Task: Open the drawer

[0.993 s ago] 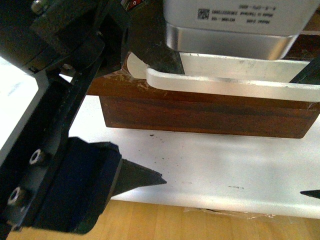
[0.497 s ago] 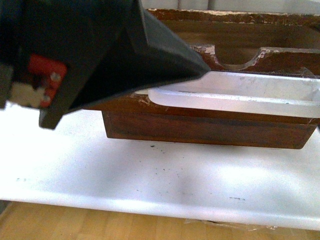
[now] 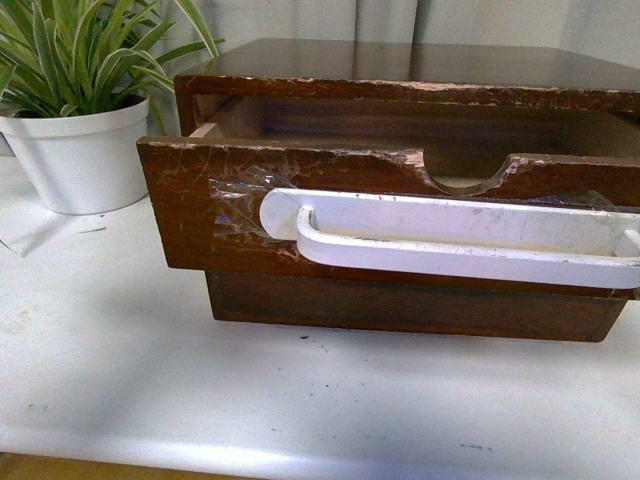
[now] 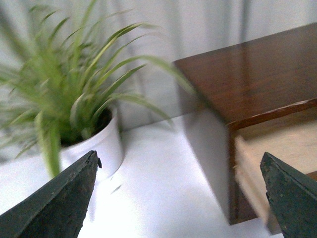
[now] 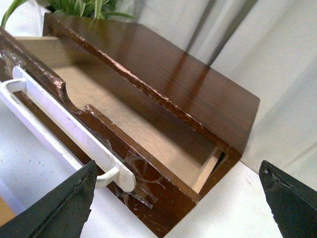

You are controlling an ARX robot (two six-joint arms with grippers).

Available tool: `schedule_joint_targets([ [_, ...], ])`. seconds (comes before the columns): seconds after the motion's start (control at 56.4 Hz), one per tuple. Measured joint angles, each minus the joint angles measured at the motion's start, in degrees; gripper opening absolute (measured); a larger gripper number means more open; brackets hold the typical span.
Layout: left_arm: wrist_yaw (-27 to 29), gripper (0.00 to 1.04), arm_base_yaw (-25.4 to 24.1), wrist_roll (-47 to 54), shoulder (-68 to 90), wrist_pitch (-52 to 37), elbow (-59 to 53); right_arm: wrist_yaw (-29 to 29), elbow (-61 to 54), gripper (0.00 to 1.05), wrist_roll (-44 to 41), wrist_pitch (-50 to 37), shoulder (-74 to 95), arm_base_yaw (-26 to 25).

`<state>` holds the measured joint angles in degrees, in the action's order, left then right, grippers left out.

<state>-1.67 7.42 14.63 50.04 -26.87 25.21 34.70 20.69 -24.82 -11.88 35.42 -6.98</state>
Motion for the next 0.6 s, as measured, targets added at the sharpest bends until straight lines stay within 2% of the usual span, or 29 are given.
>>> schedule_joint_targets([
  [0.106, 2.9, 0.98, -6.0, -6.6, -7.8, 4.1, -6.2, -0.5, -5.3, 0.96, 5.6, 0.1, -7.4, -2.9],
  [0.266, 8.0, 0.98, -10.0, -10.9, -21.2, 14.3, -13.7, 0.0, -10.6, 0.96, 11.9, 5.7, -18.8, -7.4],
  [0.355, 8.5, 0.98, -12.7, -13.2, -28.7, 21.3, -16.3, 1.0, -12.3, 0.96, 15.8, 8.2, -23.5, -9.8],
  [0.408, 8.7, 0.98, -13.6, -13.7, -32.6, 24.1, -17.3, 1.2, -13.2, 0.96, 18.5, 8.7, -25.5, -11.3],
  [0.603, 8.0, 0.98, -14.1, -14.7, -35.1, 24.5, -17.7, -0.6, -14.2, 0.96, 23.8, 6.3, -26.5, -12.7],
])
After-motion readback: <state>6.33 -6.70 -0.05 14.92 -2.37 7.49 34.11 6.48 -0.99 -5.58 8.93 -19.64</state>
